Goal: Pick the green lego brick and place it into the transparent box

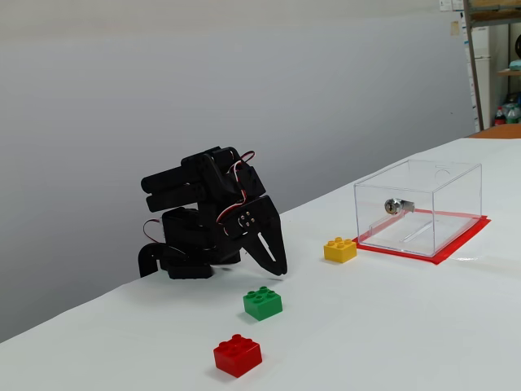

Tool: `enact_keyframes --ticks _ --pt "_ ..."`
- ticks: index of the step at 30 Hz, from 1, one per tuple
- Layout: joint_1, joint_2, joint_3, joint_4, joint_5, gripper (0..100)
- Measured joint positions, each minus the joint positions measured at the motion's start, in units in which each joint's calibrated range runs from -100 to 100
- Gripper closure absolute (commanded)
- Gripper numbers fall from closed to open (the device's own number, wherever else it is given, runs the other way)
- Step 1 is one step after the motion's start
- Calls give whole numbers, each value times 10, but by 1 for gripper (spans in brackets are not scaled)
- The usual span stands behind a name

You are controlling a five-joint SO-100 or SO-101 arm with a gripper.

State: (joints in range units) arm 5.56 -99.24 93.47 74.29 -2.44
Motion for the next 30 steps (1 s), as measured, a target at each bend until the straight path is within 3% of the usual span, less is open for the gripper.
enact_keyframes --ticks 10,19,30 --pt "0 0 -8 1 0 98" --pt "0 4 -118 3 -5 98" --pt "83 195 -261 3 -5 98"
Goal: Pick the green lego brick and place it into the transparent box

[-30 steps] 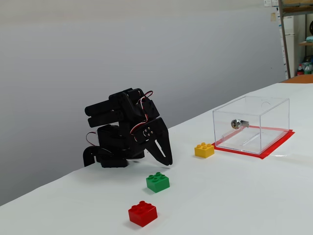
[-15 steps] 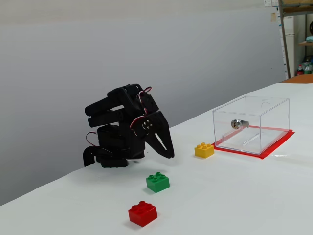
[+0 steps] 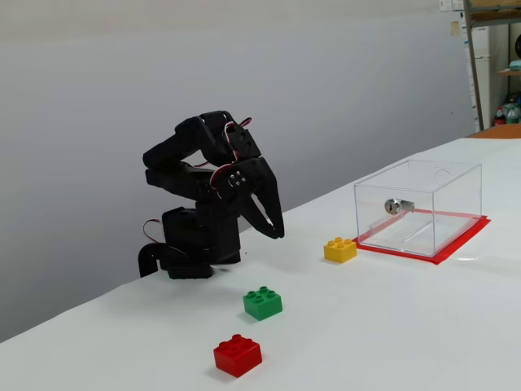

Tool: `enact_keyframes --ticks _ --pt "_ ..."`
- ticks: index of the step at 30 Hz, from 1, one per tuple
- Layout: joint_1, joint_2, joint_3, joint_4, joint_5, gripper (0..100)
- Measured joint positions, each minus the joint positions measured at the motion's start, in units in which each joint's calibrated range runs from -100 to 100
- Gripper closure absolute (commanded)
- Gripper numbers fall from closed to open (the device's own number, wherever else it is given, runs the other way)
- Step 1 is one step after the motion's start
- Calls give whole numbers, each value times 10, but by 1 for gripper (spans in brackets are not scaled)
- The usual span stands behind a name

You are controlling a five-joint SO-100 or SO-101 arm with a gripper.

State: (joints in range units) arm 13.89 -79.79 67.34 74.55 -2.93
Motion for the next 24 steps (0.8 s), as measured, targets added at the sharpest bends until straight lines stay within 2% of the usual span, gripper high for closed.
enact_keyframes --ticks 11,24 --pt "140 129 -76 -13 0 98" --pt "177 271 -76 -154 2 97"
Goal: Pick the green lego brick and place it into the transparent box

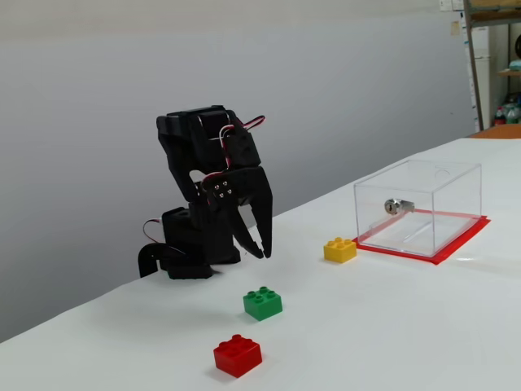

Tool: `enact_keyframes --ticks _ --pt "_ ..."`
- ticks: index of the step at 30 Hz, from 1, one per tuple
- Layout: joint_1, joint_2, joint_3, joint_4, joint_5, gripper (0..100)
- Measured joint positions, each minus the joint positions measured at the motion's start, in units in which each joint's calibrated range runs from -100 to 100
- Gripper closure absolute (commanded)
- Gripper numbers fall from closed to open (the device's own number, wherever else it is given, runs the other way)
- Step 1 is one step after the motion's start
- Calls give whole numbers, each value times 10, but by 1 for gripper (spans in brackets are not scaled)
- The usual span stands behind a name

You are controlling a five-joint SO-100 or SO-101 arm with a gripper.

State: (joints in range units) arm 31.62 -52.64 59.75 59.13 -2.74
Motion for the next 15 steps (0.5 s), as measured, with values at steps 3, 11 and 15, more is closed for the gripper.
enact_keyframes --ticks 3,11,15 --pt "-2 30 0 -8 7 92" --pt "-15 65 0 -8 22 72" --pt "-47 67 0 -8 22 67"
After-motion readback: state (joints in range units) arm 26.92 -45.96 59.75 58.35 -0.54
